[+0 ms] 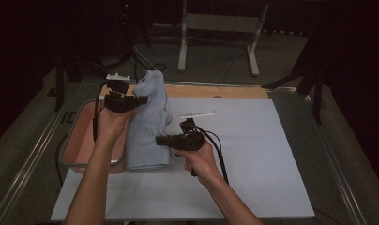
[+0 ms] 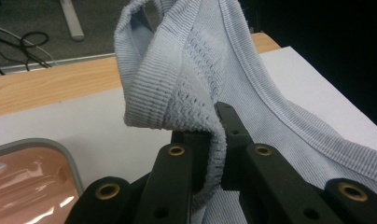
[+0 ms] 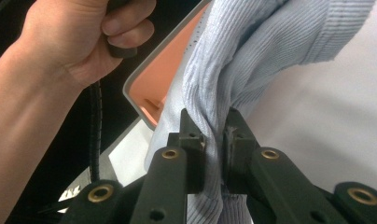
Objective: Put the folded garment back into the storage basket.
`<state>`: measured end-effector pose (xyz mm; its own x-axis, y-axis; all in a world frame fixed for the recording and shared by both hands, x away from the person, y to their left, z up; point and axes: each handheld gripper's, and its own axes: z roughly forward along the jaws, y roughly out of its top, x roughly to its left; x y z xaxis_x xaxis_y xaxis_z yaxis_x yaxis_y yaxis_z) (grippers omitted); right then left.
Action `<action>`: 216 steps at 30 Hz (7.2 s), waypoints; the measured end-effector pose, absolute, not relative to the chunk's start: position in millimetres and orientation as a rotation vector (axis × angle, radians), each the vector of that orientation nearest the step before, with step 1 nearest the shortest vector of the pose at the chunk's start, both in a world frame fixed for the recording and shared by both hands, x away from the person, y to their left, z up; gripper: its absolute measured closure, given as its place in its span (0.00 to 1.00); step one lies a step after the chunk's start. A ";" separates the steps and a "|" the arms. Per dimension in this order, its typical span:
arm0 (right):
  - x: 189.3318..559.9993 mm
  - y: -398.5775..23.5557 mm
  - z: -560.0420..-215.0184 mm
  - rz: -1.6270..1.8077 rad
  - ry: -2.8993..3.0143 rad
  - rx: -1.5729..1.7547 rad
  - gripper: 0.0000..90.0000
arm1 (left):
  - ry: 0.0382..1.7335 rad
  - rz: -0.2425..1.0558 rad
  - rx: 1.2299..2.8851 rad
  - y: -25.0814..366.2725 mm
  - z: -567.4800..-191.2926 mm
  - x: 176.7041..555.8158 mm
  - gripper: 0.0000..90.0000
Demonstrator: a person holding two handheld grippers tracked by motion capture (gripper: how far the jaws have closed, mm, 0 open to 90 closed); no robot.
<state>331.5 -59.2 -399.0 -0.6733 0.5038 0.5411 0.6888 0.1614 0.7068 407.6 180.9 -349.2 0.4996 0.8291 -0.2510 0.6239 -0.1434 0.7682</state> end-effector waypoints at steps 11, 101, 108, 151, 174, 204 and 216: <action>331.8 -48.3 -393.1 -1.537 -2.248 -1.144 0.90 | 1.217 0.305 1.857 184.8 -346.0 407.4 0.95; 344.8 55.4 -405.7 -1.504 -2.221 -1.061 0.90 | 1.364 0.501 1.840 263.2 -330.4 390.3 0.95; 345.4 60.7 -408.1 -1.501 -2.224 -1.071 0.90 | 1.377 0.511 1.843 267.2 -330.1 390.3 0.95; 353.8 99.9 -421.5 -1.456 -2.335 -1.103 0.90 | 1.441 0.573 1.822 293.3 -333.3 391.4 0.95; 356.1 108.5 -434.2 -1.411 -2.402 -1.135 0.90 | 1.463 0.555 1.825 295.8 -349.6 397.8 0.95; 358.9 115.3 -447.7 -1.355 -2.427 -1.152 0.89 | 1.528 0.529 1.815 299.2 -372.0 405.7 0.95; 360.5 116.4 -450.8 -1.333 -2.427 -1.149 0.89 | 1.549 0.523 1.821 299.2 -377.4 408.3 0.95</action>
<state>360.5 116.4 -450.8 -0.6973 0.5540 0.4548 0.6810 0.3142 0.6614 408.3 299.2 -377.4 0.2109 0.9696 -0.1237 0.6960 -0.0601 0.7155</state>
